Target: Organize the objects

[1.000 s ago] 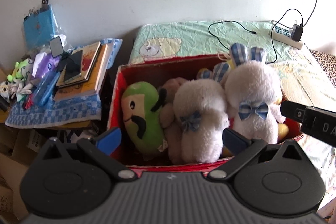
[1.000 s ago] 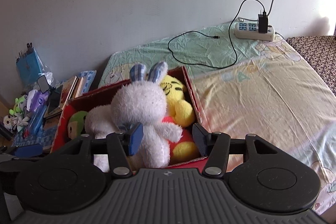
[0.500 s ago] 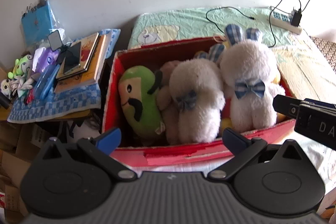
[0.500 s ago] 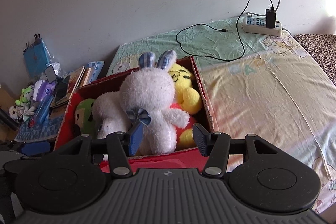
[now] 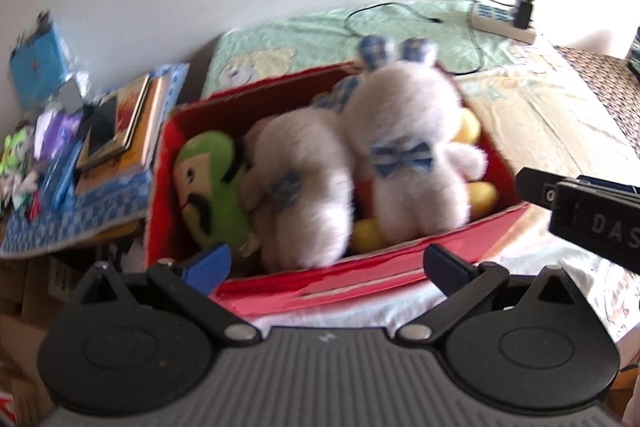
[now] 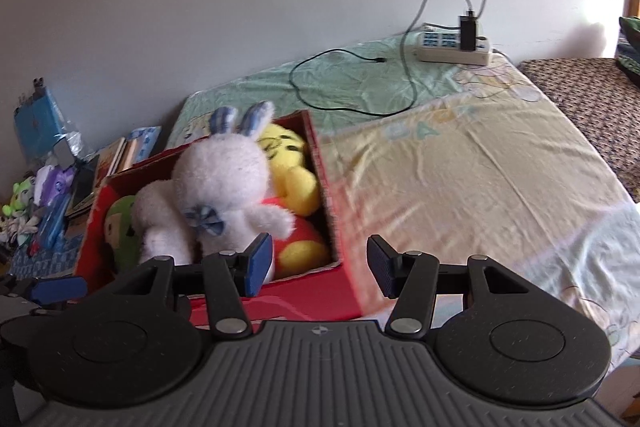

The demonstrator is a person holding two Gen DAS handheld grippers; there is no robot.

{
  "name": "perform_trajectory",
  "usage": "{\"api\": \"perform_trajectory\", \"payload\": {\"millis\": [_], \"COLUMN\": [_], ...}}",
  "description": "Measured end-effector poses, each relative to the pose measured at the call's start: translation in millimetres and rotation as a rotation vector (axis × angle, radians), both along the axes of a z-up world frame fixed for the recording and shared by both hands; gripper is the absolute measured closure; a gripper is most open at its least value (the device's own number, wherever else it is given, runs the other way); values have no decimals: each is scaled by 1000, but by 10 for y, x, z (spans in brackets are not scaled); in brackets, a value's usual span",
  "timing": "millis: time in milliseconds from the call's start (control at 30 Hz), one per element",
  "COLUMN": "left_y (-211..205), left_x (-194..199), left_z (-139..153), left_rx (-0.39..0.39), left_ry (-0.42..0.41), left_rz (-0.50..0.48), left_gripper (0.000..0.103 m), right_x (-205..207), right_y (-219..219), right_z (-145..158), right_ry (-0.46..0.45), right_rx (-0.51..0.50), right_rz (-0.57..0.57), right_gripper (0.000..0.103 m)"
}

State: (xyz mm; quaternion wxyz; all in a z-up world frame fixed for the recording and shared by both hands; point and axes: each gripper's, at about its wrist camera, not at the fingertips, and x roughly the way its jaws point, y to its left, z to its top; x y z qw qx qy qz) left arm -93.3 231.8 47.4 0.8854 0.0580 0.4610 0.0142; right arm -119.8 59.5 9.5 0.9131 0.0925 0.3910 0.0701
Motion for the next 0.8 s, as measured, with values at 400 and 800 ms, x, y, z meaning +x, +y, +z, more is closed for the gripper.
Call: {"api": "perform_trajectory", "payload": {"millis": [400,800], "left_y": [-634,-481], "left_x": [107,151], "left_z": [-3,18], "left_rx": [19,31], "left_ry": [-21,-18], "left_rz": [-172,-99], "left_gripper": [0,0], "right_x": [-98,67], "right_y": [-569,-387], "right_z": [-20,-32], "right_ry": [1,-1], "right_rx": [-9,27], "right_rz": [-171,-97], "right_gripper": [47,47]}}
